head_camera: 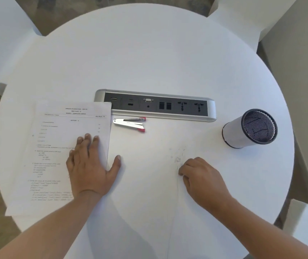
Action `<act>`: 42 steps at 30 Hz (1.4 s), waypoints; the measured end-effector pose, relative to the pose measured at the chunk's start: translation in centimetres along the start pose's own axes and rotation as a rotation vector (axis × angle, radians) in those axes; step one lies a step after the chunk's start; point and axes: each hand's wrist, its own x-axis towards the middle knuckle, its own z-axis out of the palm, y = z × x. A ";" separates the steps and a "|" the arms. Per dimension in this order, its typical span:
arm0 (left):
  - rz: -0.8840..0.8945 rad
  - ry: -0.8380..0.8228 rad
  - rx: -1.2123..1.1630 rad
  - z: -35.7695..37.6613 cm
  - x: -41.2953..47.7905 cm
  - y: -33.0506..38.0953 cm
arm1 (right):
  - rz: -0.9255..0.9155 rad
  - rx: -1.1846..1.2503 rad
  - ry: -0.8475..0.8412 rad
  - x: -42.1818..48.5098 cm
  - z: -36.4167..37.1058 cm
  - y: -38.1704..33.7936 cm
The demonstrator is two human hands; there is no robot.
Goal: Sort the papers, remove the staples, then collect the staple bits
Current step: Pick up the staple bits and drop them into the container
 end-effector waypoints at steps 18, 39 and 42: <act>-0.016 -0.011 -0.008 0.0 0.0 -0.1 | -0.078 0.134 0.129 6.0 -0.8 -0.8; -0.013 -0.009 0.008 0.2 -0.1 -0.2 | 0.263 0.012 -0.012 5.2 -1.4 -2.5; -0.015 -0.008 0.005 0.2 0.0 -0.2 | 0.221 -0.036 0.010 5.5 -0.5 -3.2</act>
